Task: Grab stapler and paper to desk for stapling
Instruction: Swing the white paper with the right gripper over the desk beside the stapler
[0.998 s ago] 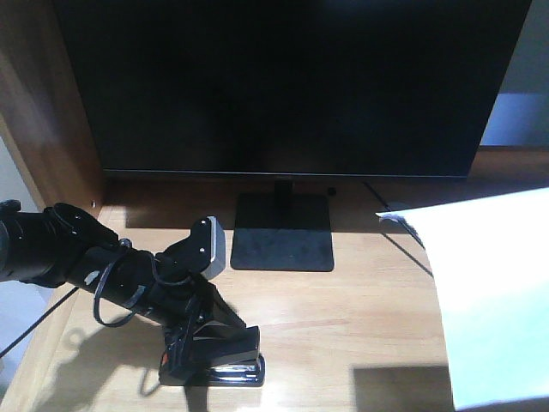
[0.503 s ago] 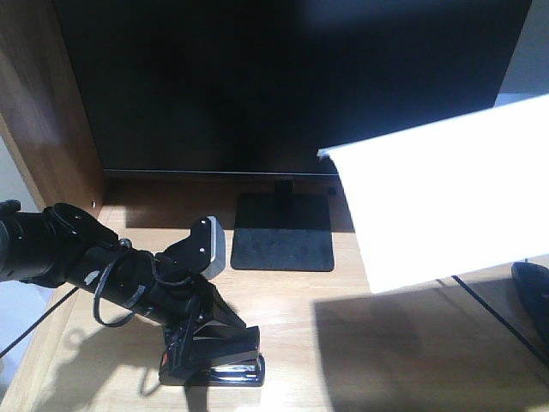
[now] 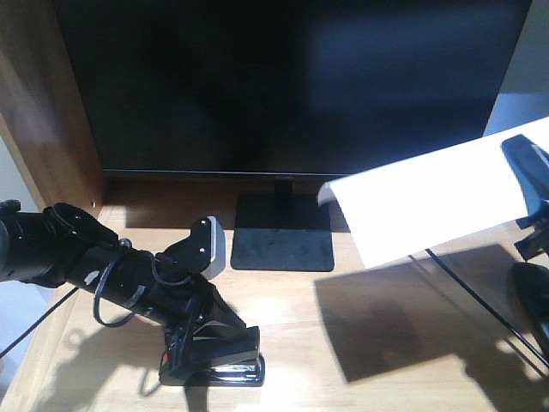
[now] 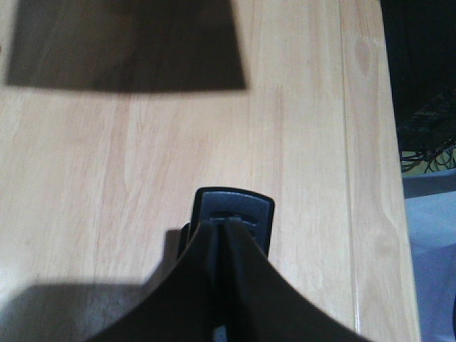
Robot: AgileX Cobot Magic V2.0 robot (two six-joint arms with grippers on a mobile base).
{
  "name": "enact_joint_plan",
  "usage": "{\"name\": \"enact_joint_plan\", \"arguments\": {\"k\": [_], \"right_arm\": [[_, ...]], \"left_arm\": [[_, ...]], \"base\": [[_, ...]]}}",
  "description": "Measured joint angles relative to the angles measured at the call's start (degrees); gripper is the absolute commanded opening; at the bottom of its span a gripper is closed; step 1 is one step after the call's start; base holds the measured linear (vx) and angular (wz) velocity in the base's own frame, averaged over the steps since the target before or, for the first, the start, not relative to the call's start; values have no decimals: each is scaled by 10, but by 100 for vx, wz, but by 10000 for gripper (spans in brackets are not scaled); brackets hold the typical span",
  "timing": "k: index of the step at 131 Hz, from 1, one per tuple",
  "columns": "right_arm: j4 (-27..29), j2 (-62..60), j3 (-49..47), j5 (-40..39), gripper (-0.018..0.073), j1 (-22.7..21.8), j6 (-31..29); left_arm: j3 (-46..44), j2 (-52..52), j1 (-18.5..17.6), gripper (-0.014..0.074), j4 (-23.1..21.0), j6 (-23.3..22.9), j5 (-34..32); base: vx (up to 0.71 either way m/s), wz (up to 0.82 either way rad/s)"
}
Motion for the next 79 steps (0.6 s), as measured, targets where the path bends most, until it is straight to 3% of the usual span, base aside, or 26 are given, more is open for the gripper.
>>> {"name": "enact_joint_plan", "arguments": {"k": [17, 41, 79], "right_arm": [[-160, 34, -42, -1, -3, -64, 76], [-310, 72, -63, -3, -3, -99, 168], [-530, 148, -63, -4, -3, -103, 188]], "left_arm": [[0, 0, 0, -6, 0, 0, 0], [0, 0, 0, -6, 0, 0, 0], [0, 0, 0, -6, 0, 0, 0]], "base": [[0, 0], [0, 0], [0, 0]]}}
